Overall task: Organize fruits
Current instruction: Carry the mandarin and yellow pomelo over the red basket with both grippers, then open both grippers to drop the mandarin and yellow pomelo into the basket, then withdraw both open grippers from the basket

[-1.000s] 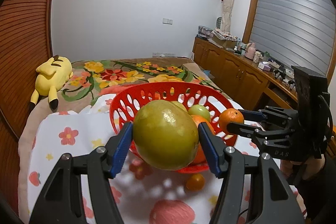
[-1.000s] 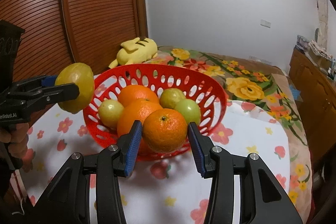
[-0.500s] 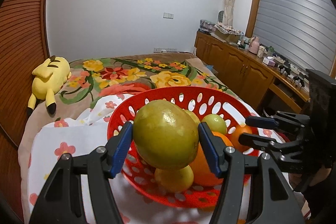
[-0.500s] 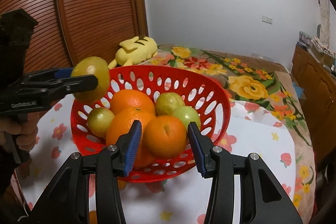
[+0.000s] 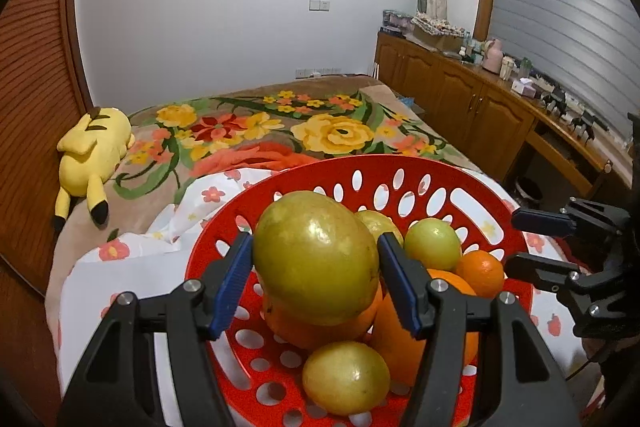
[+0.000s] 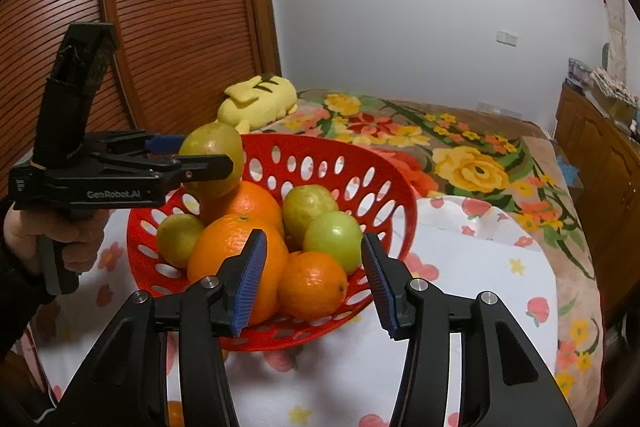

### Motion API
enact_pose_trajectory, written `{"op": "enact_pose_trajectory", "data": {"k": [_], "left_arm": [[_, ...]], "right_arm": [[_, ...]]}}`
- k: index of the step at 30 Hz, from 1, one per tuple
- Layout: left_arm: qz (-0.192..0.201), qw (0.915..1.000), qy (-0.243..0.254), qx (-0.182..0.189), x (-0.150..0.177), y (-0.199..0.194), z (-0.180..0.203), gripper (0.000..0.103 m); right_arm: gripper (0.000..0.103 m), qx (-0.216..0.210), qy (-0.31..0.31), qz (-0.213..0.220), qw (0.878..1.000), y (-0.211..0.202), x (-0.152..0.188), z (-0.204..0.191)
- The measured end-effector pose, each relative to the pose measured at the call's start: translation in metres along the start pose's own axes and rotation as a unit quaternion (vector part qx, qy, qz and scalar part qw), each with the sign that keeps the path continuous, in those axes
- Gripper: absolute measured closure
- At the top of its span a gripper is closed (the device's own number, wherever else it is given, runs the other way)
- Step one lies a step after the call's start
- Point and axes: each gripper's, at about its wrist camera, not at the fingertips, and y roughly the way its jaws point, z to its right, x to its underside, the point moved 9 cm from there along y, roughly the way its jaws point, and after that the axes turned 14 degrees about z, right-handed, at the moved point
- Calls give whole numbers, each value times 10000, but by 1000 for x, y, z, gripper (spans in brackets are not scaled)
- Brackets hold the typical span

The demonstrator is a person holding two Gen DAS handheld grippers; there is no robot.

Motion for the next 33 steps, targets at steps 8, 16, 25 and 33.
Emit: {"op": "enact_pose_trajectory", "data": {"k": [8,16,25,33], "left_arm": [[52,9998,152,-70,-7,6,6,40],[54,9999,129,-44,0,1,9,40],[185,9998,92,-33,-1,-19,12,39],[341,9993,92,-94,2,-43,15,36]], "right_arm": [[53,-5,33,26,10000,-4,1,2],[53,30,45,77,10000,-10,0,2],[53,28,22,169,9999,-20,-5,-5],[53,116,44,255,9996,-38,-4,-11]]}}
